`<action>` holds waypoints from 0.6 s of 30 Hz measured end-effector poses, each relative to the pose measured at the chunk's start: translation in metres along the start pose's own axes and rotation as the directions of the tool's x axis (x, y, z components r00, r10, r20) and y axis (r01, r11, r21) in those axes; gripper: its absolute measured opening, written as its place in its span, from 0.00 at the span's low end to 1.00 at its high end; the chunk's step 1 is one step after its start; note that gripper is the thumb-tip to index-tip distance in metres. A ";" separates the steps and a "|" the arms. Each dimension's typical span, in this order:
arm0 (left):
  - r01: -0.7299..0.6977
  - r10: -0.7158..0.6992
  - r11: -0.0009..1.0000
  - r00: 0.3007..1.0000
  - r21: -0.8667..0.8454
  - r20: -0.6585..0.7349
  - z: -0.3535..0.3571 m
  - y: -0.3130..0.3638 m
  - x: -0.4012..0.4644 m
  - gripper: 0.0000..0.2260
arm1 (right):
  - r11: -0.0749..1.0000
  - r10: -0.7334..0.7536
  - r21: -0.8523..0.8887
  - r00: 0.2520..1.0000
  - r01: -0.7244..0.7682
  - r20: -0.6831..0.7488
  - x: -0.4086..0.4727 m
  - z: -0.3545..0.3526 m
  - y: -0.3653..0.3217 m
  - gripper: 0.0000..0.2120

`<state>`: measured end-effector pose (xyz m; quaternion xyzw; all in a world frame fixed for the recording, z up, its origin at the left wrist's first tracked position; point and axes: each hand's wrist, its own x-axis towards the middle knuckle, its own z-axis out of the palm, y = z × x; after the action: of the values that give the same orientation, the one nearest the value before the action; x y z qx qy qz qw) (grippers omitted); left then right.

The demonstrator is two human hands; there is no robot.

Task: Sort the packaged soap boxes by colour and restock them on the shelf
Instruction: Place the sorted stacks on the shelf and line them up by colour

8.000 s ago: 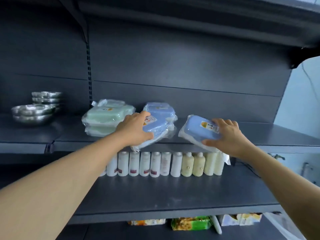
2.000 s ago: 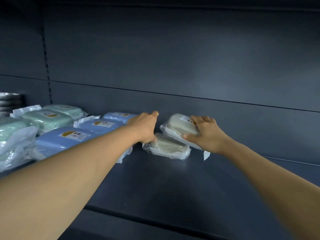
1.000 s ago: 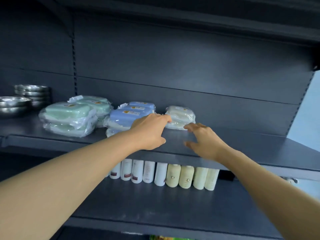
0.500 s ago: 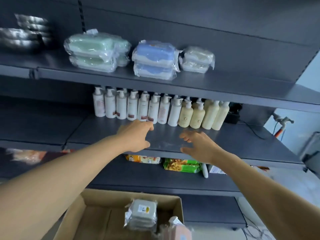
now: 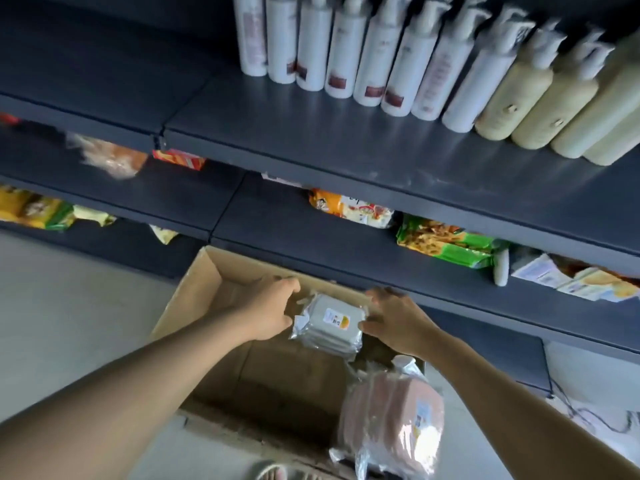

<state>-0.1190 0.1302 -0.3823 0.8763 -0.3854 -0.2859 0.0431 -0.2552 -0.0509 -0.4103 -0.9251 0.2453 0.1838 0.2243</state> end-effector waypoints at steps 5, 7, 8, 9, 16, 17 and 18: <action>0.081 -0.075 0.992 0.995 -0.093 0.061 0.064 -0.027 0.030 0.25 | 0.998 -0.034 -0.056 0.999 0.036 0.028 0.048 0.066 0.015 0.37; 0.096 -0.088 0.988 0.994 -0.117 0.069 0.085 -0.034 0.043 0.26 | 0.988 -0.069 -0.137 0.998 0.070 0.015 0.065 0.087 0.021 0.40; 0.099 -0.090 0.986 0.993 -0.132 0.071 0.094 -0.037 0.049 0.26 | 0.979 -0.086 -0.184 0.996 0.087 0.009 0.072 0.097 0.023 0.42; 0.099 -0.090 0.984 0.994 -0.149 0.068 0.102 -0.039 0.055 0.27 | 0.969 -0.099 -0.226 0.995 0.098 0.008 0.079 0.106 0.026 0.45; 0.076 -0.067 0.986 0.996 -0.149 0.065 0.134 -0.046 0.076 0.29 | 0.953 -0.146 -0.266 0.989 0.145 0.016 0.101 0.138 0.039 0.51; 0.068 -0.059 0.987 0.996 -0.144 0.062 0.135 -0.045 0.077 0.29 | 0.962 -0.151 -0.229 0.989 0.149 0.007 0.100 0.136 0.040 0.50; 0.060 -0.053 0.989 0.997 -0.133 0.058 0.134 -0.044 0.078 0.29 | 0.971 -0.156 -0.183 0.988 0.153 -0.005 0.097 0.133 0.042 0.48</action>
<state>-0.1197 0.1258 -0.5439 0.8739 -0.3412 -0.3361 0.0832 -0.2294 -0.0524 -0.5777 -0.9597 0.1569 0.1783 0.1500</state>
